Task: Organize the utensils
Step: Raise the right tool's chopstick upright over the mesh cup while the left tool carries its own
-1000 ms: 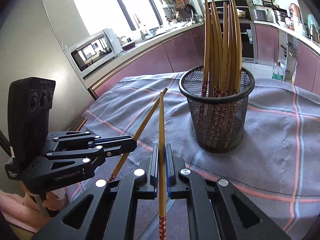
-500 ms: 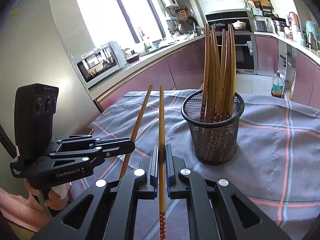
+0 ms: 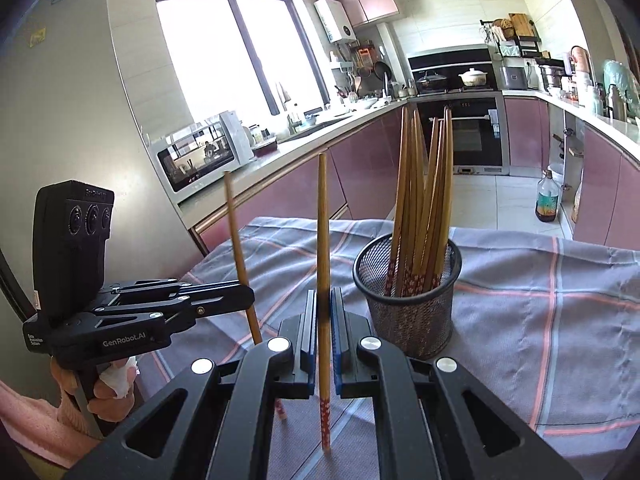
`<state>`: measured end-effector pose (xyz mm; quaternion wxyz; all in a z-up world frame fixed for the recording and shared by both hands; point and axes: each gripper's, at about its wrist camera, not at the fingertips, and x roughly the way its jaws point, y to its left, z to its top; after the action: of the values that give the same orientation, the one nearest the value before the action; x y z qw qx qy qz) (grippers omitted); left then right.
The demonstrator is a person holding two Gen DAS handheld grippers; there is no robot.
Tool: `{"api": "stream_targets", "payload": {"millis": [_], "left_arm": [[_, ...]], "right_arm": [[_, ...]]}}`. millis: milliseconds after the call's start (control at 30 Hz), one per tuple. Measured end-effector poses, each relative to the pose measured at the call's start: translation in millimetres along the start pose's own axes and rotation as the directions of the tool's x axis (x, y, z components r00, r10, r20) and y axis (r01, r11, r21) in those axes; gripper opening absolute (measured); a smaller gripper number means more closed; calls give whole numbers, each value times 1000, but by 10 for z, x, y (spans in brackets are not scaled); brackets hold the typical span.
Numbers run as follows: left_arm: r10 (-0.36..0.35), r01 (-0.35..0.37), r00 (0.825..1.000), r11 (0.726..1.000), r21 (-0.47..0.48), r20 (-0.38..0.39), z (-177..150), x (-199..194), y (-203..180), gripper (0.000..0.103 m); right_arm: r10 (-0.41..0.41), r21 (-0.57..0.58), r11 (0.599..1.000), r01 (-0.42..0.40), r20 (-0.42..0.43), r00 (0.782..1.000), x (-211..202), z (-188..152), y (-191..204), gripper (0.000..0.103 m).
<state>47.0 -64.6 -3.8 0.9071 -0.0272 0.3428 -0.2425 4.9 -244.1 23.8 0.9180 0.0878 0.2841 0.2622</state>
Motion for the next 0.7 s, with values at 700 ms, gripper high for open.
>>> {"api": "stream_targets", "payload": {"millis": [700], "left_arm": [[-25, 18, 989, 999, 47, 148, 514, -382, -201, 8]], "right_arm": [[-23, -49, 998, 29, 111, 994, -164, 453, -48, 5]]}}
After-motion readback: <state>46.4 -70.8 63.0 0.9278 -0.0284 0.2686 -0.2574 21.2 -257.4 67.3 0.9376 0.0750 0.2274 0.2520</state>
